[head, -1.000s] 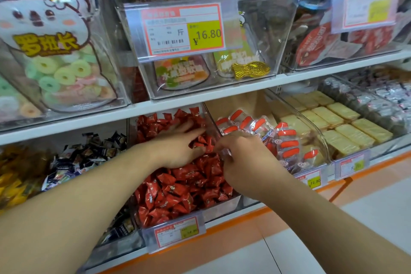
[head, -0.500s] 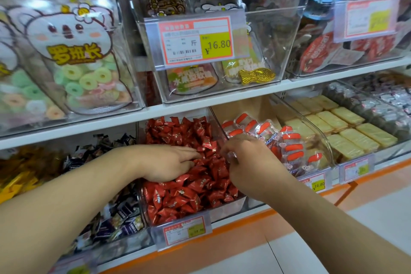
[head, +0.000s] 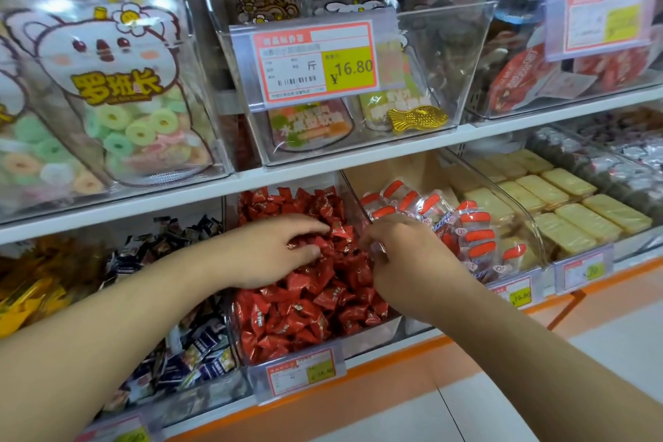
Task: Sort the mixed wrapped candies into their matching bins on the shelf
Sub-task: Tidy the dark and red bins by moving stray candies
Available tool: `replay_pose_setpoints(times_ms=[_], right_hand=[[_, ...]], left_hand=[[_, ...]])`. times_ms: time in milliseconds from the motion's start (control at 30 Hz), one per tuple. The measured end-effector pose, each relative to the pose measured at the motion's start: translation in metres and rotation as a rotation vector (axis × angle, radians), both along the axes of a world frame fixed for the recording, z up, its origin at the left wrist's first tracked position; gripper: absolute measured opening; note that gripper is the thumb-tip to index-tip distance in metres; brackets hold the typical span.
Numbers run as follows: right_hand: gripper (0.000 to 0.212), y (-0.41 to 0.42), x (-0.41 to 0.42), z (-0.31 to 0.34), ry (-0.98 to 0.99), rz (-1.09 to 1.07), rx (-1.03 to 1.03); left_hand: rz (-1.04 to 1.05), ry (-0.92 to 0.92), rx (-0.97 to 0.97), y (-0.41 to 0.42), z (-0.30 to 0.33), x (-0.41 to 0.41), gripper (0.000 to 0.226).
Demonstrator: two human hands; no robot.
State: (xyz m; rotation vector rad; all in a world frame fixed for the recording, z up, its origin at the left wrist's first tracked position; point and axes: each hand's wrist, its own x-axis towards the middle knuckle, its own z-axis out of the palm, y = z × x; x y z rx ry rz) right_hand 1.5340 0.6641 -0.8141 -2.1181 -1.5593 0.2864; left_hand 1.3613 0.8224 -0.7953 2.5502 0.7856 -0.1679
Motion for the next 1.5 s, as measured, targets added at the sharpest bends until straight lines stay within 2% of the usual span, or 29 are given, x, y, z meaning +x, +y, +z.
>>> replay_pose_setpoints(times_ms=[167, 300, 400, 500, 633, 933, 1033, 1167, 1267, 1400, 1500], right_hand=[[0.034, 0.0, 0.0, -0.001, 0.009, 0.001, 0.01], [0.034, 0.001, -0.001, 0.0, 0.006, 0.008, 0.005], [0.035, 0.002, -0.002, 0.001, -0.007, -0.007, 0.003], [0.039, 0.002, -0.003, 0.002, 0.0, -0.007, 0.001], [0.039, 0.0, -0.003, 0.004, 0.004, 0.014, -0.004], [0.036, -0.002, -0.002, 0.0, -0.014, 0.029, 0.022], [0.039, -0.002, 0.0, -0.001, 0.0, 0.031, 0.045], [0.043, -0.003, 0.002, 0.0, 0.024, 0.049, 0.05], [0.045, -0.003, 0.003, 0.0, 0.032, 0.042, 0.043], [0.046, -0.002, 0.003, -0.001, 0.037, 0.037, 0.027], [0.048, -0.001, 0.002, -0.001, 0.026, 0.034, 0.03]], left_hand=[[0.057, -0.079, 0.083, 0.015, -0.009, 0.026, 0.063], [0.093, 0.022, 0.055, 0.024, -0.024, 0.047, 0.071], [0.061, 0.104, 0.049, 0.023, -0.03, 0.053, 0.064], [0.016, 0.088, -0.072, 0.017, -0.026, 0.047, 0.048], [-0.03, 0.157, -0.153, 0.003, -0.014, 0.029, 0.055], [-0.086, 0.252, -0.093, -0.015, -0.008, 0.012, 0.065], [-0.091, 0.216, -0.09, -0.017, -0.009, 0.008, 0.063], [-0.028, 0.037, -0.162, -0.015, -0.001, 0.002, 0.057], [0.038, -0.097, -0.075, -0.01, 0.003, 0.004, 0.054], [0.063, -0.089, 0.094, 0.008, -0.003, 0.02, 0.056], [0.105, -0.033, 0.077, 0.021, -0.016, 0.036, 0.067]])
